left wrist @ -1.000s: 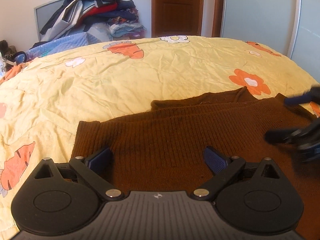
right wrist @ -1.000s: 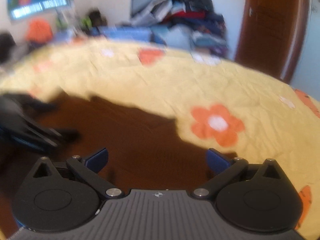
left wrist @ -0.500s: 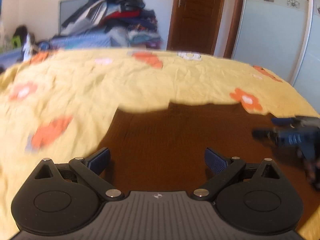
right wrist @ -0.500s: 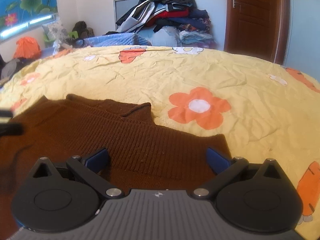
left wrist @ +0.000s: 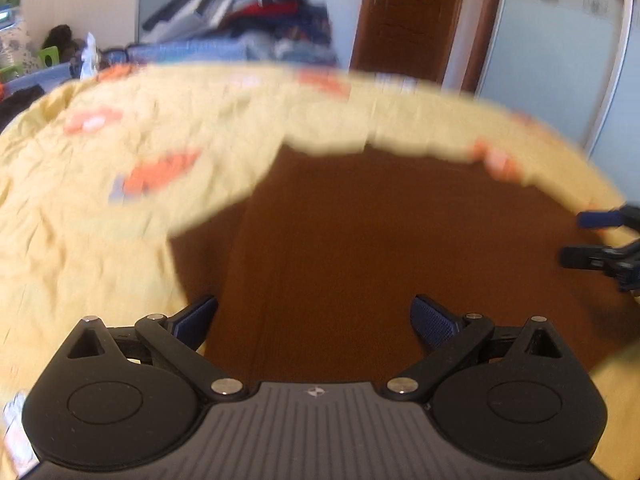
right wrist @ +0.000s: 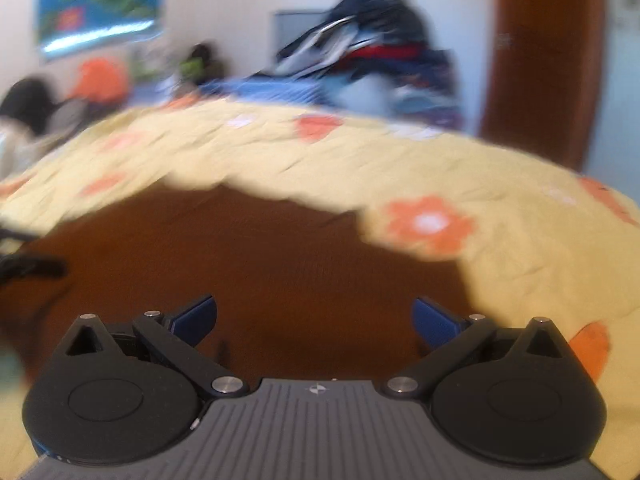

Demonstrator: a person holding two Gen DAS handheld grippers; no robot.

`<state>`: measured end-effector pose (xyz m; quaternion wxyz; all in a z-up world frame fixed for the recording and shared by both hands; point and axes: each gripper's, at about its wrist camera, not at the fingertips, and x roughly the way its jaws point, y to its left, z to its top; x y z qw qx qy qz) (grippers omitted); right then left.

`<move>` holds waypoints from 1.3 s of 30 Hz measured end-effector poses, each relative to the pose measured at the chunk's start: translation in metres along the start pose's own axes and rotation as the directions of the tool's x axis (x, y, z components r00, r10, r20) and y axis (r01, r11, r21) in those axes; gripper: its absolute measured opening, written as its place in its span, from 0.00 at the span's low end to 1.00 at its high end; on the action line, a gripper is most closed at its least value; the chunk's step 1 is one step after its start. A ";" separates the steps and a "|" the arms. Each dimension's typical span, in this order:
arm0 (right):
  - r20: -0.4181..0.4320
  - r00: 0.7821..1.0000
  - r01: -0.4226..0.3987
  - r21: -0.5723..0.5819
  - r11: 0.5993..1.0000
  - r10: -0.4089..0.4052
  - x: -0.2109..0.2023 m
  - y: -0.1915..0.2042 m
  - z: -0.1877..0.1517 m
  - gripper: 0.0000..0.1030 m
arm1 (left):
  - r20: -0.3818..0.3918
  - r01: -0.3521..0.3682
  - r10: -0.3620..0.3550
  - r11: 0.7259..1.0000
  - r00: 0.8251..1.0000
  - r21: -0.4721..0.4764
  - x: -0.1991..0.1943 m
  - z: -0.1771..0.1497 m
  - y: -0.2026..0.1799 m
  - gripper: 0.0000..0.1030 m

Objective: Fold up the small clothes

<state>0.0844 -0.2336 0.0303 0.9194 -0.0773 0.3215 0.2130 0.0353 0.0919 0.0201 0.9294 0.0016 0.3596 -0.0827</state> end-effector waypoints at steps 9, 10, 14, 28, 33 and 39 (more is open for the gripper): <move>-0.051 0.998 -0.019 0.069 0.997 0.023 -0.018 0.004 -0.014 1.00 | 0.130 -0.046 0.024 0.984 0.991 0.171 -0.043 0.000 -0.040 1.00; -0.031 0.998 -0.046 0.048 0.998 0.048 -0.023 0.011 -0.013 1.00 | 0.148 -0.055 0.019 0.968 0.989 0.243 -0.045 -0.003 -0.054 1.00; -0.105 0.994 -0.010 -0.121 0.993 -0.002 -0.008 0.044 -0.027 1.00 | 0.059 0.019 -0.043 0.931 0.997 0.365 -0.021 -0.027 -0.076 1.00; -0.111 0.992 -0.064 -0.096 0.993 0.053 -0.027 0.046 -0.050 1.00 | -0.009 0.081 -0.082 0.994 0.997 -0.069 -0.082 -0.038 -0.005 1.00; -0.019 0.989 -0.144 -0.016 0.989 0.144 -0.046 0.058 -0.028 1.00 | -0.011 0.189 -0.219 0.865 0.976 -0.465 -0.089 -0.052 0.044 0.99; 0.015 0.971 -0.239 0.060 0.969 0.238 -0.043 0.062 -0.005 1.00 | 0.075 0.290 -0.353 0.610 0.933 -0.738 -0.066 -0.063 0.076 0.99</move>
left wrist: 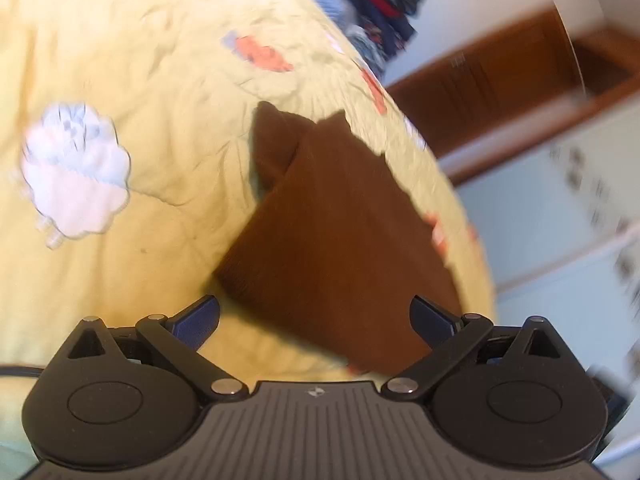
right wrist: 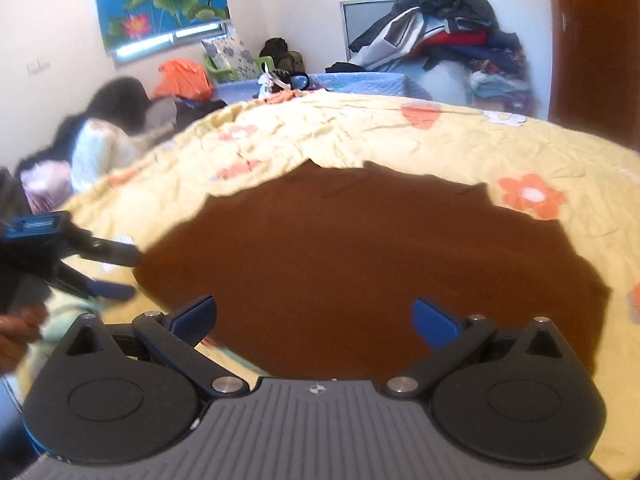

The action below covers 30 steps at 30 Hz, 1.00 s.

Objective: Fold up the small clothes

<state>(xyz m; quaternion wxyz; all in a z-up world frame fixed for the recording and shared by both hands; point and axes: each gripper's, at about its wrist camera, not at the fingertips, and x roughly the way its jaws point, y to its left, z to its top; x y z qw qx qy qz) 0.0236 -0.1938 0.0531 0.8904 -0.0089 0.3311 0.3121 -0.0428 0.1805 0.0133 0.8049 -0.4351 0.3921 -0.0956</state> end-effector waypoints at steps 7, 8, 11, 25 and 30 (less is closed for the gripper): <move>0.022 0.995 -0.097 0.162 0.982 0.095 -0.006 0.003 0.024 1.00 | 0.090 -0.139 0.143 0.989 0.986 -0.043 0.020 -0.001 -0.011 0.33; 0.021 0.993 -0.119 0.190 0.975 0.117 -0.005 0.002 0.027 1.00 | 0.112 -0.176 0.177 0.984 0.978 -0.015 0.018 -0.002 -0.013 0.25; -0.004 0.980 -0.192 0.262 0.946 0.200 0.013 0.000 0.042 1.00 | 0.172 -0.263 0.244 0.960 0.954 0.095 0.018 -0.010 -0.027 0.17; -0.398 0.878 -0.269 0.051 0.962 0.266 0.162 0.081 0.126 0.70 | 0.478 -0.541 0.255 0.340 0.841 0.769 0.050 -0.098 -0.135 0.14; -0.409 0.881 -0.250 0.027 0.968 0.239 0.170 0.055 0.109 0.18 | 0.451 -0.494 0.217 0.237 0.866 0.836 0.058 -0.102 -0.150 0.13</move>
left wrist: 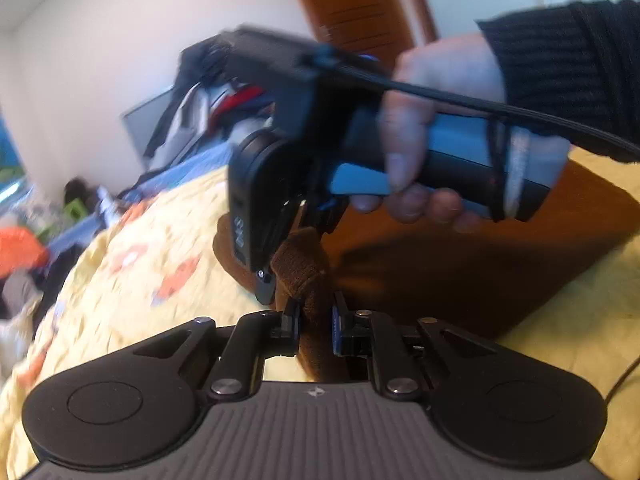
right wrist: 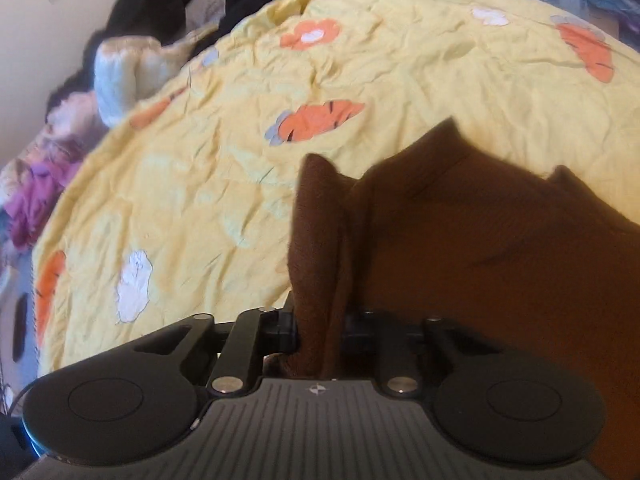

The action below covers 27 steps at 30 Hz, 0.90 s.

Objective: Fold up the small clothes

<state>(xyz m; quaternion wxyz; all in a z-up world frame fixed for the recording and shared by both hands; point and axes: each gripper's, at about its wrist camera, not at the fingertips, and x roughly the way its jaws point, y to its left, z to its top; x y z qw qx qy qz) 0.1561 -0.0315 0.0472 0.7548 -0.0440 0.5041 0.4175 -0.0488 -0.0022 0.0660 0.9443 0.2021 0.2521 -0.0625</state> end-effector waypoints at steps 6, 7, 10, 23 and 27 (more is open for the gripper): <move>0.278 0.958 -0.094 0.098 0.991 0.063 -0.115 -0.068 -0.056 0.18 | 0.153 0.224 -0.236 0.971 0.960 0.089 -0.009 0.056 -0.043 0.14; 0.320 0.946 -0.094 0.127 0.987 0.049 -0.137 -0.082 -0.073 0.18 | 0.162 0.274 -0.289 0.956 0.944 0.109 -0.008 0.064 -0.056 0.14; 0.376 0.926 -0.073 0.259 0.963 -0.031 -0.182 -0.132 -0.129 0.18 | 0.089 0.448 -0.469 0.875 0.879 0.186 0.011 0.068 -0.099 0.24; 0.377 0.925 -0.154 0.492 0.857 -0.051 -0.169 -0.209 -0.191 0.33 | 0.013 0.284 -0.293 0.937 0.956 0.205 -0.005 0.021 -0.023 0.89; 0.397 0.916 -0.118 0.413 0.903 -0.062 -0.177 -0.193 -0.181 0.16 | 0.038 0.212 -0.214 0.976 0.976 0.052 0.010 0.034 0.015 0.89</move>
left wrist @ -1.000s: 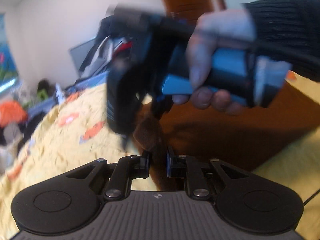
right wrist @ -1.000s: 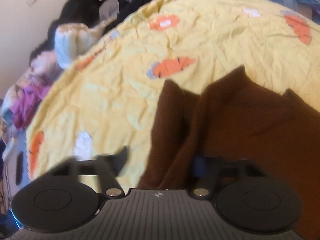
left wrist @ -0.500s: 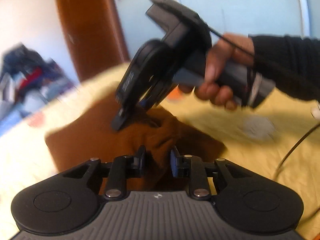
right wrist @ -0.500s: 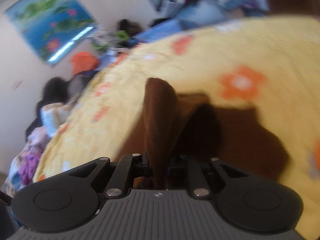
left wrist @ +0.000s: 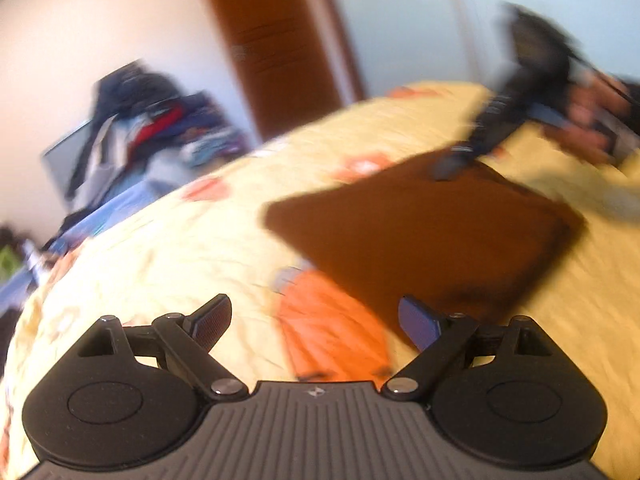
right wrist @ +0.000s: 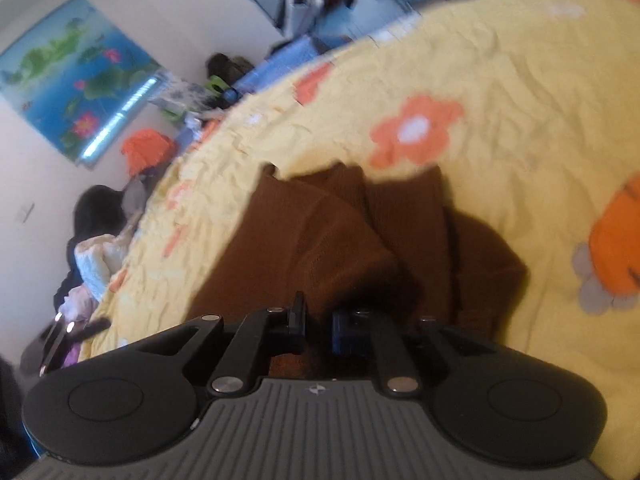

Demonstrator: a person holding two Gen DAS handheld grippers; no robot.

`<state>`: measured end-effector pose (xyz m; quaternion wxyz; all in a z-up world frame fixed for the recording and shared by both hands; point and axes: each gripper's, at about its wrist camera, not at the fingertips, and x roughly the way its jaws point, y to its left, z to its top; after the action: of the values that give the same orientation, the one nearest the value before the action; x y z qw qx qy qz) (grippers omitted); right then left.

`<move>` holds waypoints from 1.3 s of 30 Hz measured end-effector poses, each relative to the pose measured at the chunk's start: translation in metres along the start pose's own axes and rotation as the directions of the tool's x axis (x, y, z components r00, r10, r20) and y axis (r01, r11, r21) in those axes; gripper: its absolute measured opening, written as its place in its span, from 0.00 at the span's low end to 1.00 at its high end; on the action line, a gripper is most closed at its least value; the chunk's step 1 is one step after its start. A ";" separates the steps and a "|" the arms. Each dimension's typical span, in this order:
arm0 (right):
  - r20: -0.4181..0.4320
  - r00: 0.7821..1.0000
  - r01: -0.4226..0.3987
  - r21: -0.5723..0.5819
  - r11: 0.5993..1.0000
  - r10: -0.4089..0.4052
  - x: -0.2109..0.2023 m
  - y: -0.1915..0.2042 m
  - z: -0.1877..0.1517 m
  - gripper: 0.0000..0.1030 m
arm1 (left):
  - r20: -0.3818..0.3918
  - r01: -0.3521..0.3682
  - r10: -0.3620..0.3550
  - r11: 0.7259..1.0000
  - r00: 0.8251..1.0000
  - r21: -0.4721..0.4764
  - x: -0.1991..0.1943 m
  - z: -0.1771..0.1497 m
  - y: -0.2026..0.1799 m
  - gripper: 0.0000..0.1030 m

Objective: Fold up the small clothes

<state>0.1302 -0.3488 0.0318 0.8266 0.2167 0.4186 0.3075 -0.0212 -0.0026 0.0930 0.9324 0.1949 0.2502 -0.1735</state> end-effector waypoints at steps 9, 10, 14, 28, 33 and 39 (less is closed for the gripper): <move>0.036 0.992 0.119 0.053 0.992 -0.121 -0.031 -0.031 -0.017 0.26 | -0.121 0.156 -0.229 0.887 0.966 -0.435 0.090 -0.013 0.066 0.89; 0.046 0.992 0.115 0.059 0.992 -0.118 -0.034 -0.027 -0.016 0.45 | -0.133 0.153 -0.234 0.882 0.963 -0.446 0.096 -0.013 0.069 0.89; 0.198 0.969 0.141 0.034 0.989 -0.145 -0.060 -0.016 -0.007 0.94 | -0.046 0.234 -0.351 0.713 0.935 -0.661 0.110 -0.015 0.094 0.89; 0.079 0.990 0.107 0.139 0.985 -0.118 0.020 -0.033 0.010 0.29 | -0.046 0.256 -0.367 0.726 0.929 -0.638 0.183 0.042 0.056 0.11; 0.168 0.985 -0.054 0.116 0.992 0.034 0.017 -0.009 0.026 0.28 | 0.034 0.217 -0.234 0.824 0.972 -0.524 0.152 0.068 0.090 0.11; 0.146 0.987 0.035 0.195 0.980 -0.064 0.061 -0.004 0.047 0.77 | -0.148 0.139 -0.266 0.813 0.953 -0.565 0.170 0.038 0.113 0.30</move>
<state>0.1984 -0.3144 0.0219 0.8387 0.3074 0.3875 0.2277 0.1802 0.0391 0.0638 0.8913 -0.0902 0.4102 -0.1707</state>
